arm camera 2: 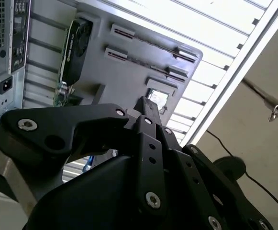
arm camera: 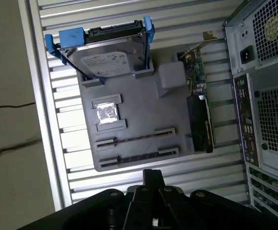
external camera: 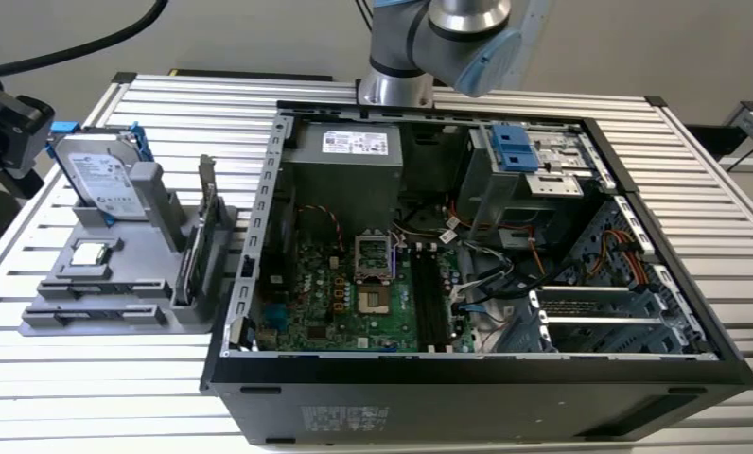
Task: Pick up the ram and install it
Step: 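Pick up the ram and move it above insertion slot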
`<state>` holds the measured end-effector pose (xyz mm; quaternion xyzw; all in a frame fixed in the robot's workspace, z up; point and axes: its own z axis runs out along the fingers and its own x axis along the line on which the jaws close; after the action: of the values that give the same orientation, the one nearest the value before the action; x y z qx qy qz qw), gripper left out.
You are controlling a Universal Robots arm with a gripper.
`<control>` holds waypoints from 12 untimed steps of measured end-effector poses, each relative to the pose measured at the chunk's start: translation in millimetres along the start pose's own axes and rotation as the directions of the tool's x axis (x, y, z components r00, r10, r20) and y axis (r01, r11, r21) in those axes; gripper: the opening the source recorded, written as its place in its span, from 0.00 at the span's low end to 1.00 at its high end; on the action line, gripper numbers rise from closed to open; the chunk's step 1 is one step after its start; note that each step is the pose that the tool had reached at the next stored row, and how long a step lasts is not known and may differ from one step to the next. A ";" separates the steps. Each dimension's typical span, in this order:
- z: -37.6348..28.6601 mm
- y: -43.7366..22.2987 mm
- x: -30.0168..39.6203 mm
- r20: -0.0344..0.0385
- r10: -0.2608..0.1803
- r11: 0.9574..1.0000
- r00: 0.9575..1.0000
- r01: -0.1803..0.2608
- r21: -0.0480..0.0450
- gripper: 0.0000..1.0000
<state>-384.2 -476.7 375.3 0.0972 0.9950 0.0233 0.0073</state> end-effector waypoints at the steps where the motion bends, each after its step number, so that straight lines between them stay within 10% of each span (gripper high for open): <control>1: 0.0 0.0 0.0 0.000 0.008 1.000 1.000 -0.008 0.000 0.00; 12: 0.0 0.0 0.1 0.004 0.088 0.996 0.996 -0.088 0.001 0.00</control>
<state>-384.3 -476.7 375.2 0.1408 0.9897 0.0230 0.0083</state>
